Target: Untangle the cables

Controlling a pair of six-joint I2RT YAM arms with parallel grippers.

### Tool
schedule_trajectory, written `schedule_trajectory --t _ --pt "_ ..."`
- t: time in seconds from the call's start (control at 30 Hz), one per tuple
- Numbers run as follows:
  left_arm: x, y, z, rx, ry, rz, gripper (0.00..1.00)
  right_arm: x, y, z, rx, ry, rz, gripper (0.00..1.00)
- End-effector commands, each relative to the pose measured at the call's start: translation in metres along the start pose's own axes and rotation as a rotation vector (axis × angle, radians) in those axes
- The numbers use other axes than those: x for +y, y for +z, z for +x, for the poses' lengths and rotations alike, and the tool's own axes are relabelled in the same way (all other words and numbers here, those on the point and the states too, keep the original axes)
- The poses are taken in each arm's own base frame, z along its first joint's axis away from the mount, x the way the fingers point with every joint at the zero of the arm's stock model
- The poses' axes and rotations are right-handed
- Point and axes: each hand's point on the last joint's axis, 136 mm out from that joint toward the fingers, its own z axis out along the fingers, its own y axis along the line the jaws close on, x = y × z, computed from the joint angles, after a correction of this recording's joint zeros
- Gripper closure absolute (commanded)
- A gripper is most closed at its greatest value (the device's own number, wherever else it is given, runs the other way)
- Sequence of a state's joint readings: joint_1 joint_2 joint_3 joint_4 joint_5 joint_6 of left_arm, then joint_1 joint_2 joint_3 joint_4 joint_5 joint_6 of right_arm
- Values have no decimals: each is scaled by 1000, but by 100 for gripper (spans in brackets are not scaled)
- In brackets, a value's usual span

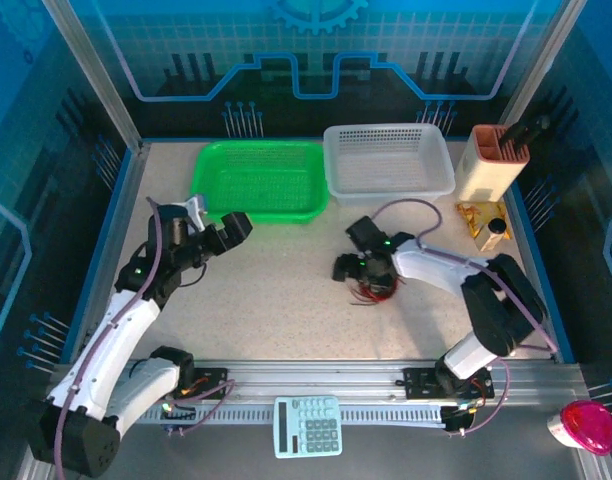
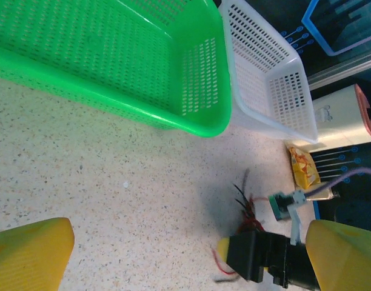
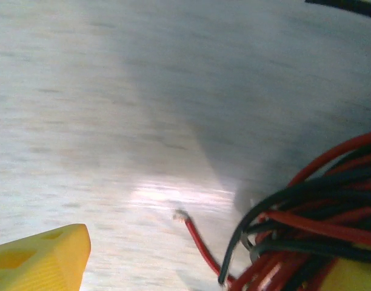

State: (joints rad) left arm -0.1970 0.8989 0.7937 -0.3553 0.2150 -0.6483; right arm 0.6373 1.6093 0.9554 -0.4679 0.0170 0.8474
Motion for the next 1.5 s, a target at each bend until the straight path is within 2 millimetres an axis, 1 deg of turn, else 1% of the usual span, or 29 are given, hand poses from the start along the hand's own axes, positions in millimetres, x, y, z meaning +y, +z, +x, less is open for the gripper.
schedule_trajectory --t 0.0,0.1,0.17,0.23,0.3,0.37,0.43,0.63,0.7,0.77,0.9,0.97,1.03,1.1,1.2,1.27,1.47 --pt "-9 9 -8 -14 20 25 1 64 4 -18 -25 -48 -146 13" --pt "-8 21 -7 15 16 9 1 95 12 -25 -11 -72 -229 15" --pt "-8 28 -6 30 11 0 1 109 8 -30 -21 -83 -284 16" --pt "-9 34 -6 30 7 -6 1 117 -2 -35 -48 -92 -319 16" --pt "-10 40 -6 25 3 -4 1 117 -15 -38 -81 -103 -325 16" --pt "-12 49 -6 31 -2 2 1 109 -28 -41 -111 -106 -314 16" --pt "-15 61 -4 50 0 4 1 95 -43 -45 -152 -103 -285 16" --pt "-28 97 5 79 29 12 1 39 -79 -54 -230 -81 -198 16" --pt "-36 109 9 80 33 23 1 22 -87 -58 -241 -83 -172 14" --pt "-44 121 16 79 37 30 1 11 -94 -62 -262 -101 -147 12" --pt "-53 145 29 61 38 22 1 -3 -105 -68 -287 -101 -140 5" --pt "-58 157 34 46 26 33 1 -13 -106 -71 -297 -50 -154 0" --pt "-62 167 36 33 13 46 1 -17 -108 -75 -315 7 -209 0" --pt "-64 176 35 13 3 39 1 -19 -111 -78 -344 27 -251 0" --pt "-66 187 31 -26 -3 39 1 -31 -117 -84 -390 62 -211 0" --pt "-66 192 25 -57 1 34 1 -38 -111 -79 -380 68 -200 0" --pt "-64 205 5 -128 61 -15 1 -23 -111 -68 -358 -49 -290 0"
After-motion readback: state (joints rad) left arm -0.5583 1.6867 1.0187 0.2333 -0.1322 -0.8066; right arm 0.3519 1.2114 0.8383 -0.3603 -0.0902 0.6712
